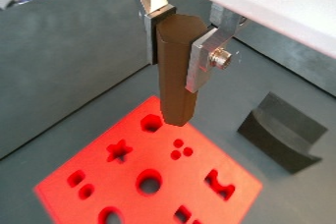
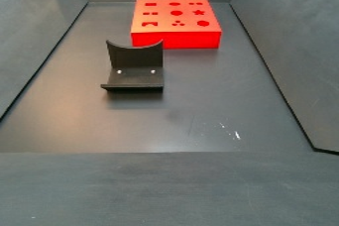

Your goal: Insert the hexagon object.

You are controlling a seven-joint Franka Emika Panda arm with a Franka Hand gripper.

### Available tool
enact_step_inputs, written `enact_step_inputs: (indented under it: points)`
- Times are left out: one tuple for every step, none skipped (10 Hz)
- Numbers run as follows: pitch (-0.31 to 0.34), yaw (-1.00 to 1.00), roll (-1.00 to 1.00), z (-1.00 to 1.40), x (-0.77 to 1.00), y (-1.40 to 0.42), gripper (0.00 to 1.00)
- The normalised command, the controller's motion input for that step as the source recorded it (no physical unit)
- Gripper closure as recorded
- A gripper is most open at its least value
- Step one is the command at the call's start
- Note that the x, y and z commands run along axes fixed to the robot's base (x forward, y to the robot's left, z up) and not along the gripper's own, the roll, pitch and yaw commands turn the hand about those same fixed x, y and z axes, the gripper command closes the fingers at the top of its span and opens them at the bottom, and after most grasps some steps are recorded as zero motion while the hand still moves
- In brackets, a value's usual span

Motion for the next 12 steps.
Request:
enact_step_inputs:
  points:
    - [-0.239,0.0,-0.03,-0.69,-0.17,0.46,1.0]
    - [-0.307,-0.06,0.02,-0.63,-0.55,0.21,1.0]
    - [-0.341,-0.03,0.05,-0.61,-0.69,0.0,1.0]
    - [-0.307,-0.03,0.07,-0.6,-0.53,0.0,1.0]
    - [-0.18,-0.02,0.0,-0.48,-0.28,0.01,1.0]
    - [-0.051,0.0,0.0,-0.43,-0.1,0.0,1.0]
    - [0.0,0.0,0.02,-0.39,0.0,0.0,1.0]
    - [0.207,0.0,0.09,-0.37,0.29,-0.01,1.0]
    - [0.351,0.0,0.09,-0.44,0.21,-0.04,1.0]
    - [0.376,0.0,0.09,-0.38,0.24,-0.01,1.0]
    - [0.25,0.0,0.0,-0.24,0.13,0.0,1.0]
    - [0.089,0.0,0.01,-0.24,0.0,0.0,1.0]
